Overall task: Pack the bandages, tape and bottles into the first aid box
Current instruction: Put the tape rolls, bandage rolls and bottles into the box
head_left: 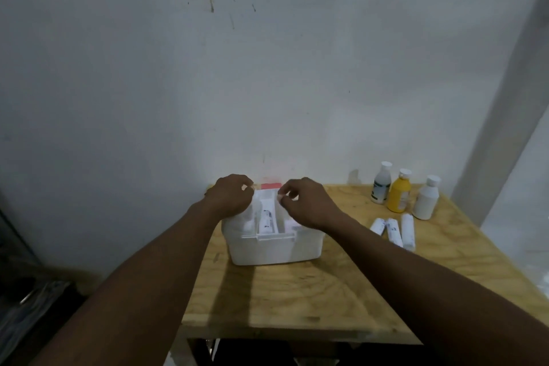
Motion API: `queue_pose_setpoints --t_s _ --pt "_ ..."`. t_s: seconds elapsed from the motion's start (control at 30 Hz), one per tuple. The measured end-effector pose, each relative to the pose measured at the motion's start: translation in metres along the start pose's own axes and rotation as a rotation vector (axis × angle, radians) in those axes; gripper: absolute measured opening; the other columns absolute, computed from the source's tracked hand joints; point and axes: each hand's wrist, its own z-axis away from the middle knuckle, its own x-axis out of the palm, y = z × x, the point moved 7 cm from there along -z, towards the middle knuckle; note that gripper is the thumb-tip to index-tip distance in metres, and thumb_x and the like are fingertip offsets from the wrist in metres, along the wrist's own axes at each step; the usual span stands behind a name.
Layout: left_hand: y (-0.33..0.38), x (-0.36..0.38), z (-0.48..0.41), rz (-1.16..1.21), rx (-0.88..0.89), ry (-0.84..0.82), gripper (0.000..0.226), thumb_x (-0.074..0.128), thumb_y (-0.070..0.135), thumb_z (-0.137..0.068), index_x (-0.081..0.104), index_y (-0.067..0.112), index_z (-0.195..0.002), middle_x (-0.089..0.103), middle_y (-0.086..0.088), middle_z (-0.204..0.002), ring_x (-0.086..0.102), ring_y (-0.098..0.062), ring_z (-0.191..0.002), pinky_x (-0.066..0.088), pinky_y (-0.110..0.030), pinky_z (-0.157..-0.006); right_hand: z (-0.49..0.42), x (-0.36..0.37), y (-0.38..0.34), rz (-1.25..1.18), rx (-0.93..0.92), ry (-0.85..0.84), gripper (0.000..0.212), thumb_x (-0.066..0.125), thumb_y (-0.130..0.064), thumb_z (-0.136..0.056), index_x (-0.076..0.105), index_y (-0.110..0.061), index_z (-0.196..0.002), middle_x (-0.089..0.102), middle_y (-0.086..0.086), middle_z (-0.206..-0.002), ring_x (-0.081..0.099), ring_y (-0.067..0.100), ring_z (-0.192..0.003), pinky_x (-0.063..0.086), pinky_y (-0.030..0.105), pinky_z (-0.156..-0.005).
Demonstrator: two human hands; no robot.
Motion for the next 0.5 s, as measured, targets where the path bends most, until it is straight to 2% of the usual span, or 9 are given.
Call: queue_pose_setpoints --t_s 0.17,0.27,0.37,0.5 --pt "0.048 -0.004 0.005 -0.017 0.128 0.097 0.033 0.056 0.038 -0.094 0.065 0.026 -0.123 0.059 -0.006 -0.135 0.056 -0.029 -0.123 0.044 -0.047 -0.106 0.011 -0.060 0.035 0.002 0.072 0.058 0.018 0.060 -0.023 -0.089 0.069 -0.017 -0.104 0.067 -0.002 -0.091 0.060 0.013 -0.080 0.041 0.019 -0.062" --pt "0.093 0.002 0.014 -0.034 0.255 0.141 0.027 0.059 0.034 -0.092 0.069 0.024 -0.115 0.064 -0.004 -0.119 0.060 -0.026 -0.113 0.049 -0.043 -0.098 0.029 -0.093 0.060 0.045 0.111 0.075 0.015 0.061 -0.019 -0.088 0.071 -0.016 -0.097 0.065 -0.004 -0.087 0.060 0.010 -0.075 0.042 0.021 -0.062" --pt "0.142 0.025 0.027 -0.040 0.390 0.083 0.023 0.062 0.031 -0.089 0.072 0.024 -0.108 0.067 -0.001 -0.108 0.062 -0.022 -0.104 0.052 -0.041 -0.092 0.053 -0.111 0.092 0.121 0.160 -0.023 0.012 0.061 -0.016 -0.086 0.071 -0.015 -0.090 0.069 -0.002 -0.088 0.061 0.007 -0.074 0.043 0.020 -0.061" --pt "0.200 0.080 0.048 -0.250 0.552 -0.053 0.025 0.065 0.037 -0.087 0.072 0.029 -0.109 0.063 -0.003 -0.115 0.055 -0.024 -0.112 0.050 -0.041 -0.093 0.089 -0.114 0.129 0.279 0.197 -0.174 0.014 0.062 -0.016 -0.085 0.073 -0.012 -0.093 0.070 0.001 -0.092 0.066 0.016 -0.084 0.049 0.024 -0.068"
